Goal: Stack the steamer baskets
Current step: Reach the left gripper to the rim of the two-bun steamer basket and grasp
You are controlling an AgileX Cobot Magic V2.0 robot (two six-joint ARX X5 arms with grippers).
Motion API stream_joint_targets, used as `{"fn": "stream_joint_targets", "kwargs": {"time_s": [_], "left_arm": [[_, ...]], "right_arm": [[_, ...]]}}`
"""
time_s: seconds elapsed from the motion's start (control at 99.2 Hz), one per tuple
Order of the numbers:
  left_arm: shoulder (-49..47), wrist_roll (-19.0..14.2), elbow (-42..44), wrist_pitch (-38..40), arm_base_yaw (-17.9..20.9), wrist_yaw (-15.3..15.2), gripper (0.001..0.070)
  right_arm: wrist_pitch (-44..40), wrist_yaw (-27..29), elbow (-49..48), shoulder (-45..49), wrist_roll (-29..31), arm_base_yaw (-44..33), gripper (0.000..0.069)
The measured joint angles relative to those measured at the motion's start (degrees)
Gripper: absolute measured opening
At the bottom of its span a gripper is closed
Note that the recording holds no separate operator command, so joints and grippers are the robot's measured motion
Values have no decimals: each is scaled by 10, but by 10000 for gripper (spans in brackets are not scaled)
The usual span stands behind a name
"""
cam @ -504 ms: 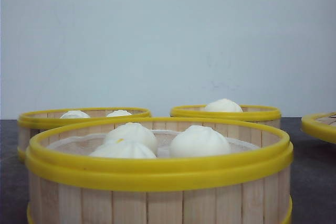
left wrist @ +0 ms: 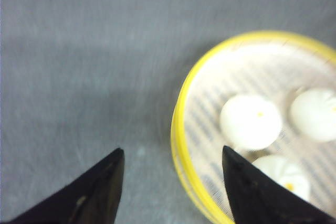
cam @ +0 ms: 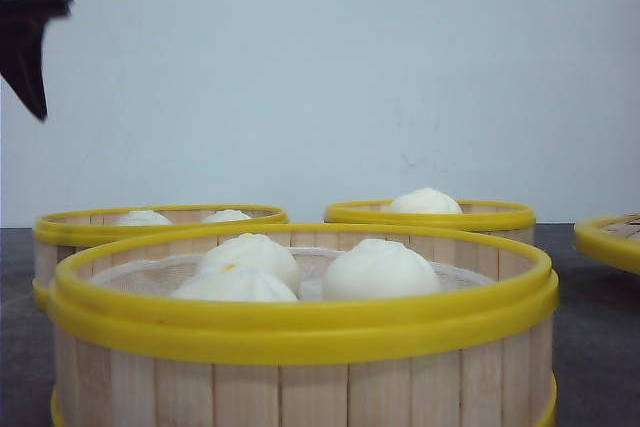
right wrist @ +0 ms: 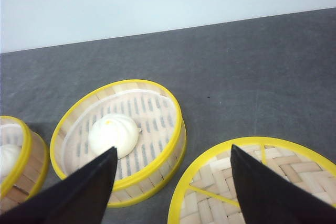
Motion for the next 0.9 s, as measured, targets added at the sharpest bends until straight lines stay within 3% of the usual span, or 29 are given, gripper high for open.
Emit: {"fn": "stream_joint_targets", "kwargs": {"time_s": [0.141, 0.333, 0.504, 0.897], "left_arm": [[95, -2, 69, -49, 0, 0, 353], [165, -20, 89, -52, 0, 1, 321], [198, -30, 89, -52, 0, 2, 250], [228, -43, 89, -31, 0, 19, 243]], "right_arm": [[0, 0, 0, 1, 0, 4, 425], [1, 0, 0, 1, 0, 5, 425], [-2, 0, 0, 1, 0, 5, 425], [-4, 0, 0, 1, 5, 5, 425]]}}
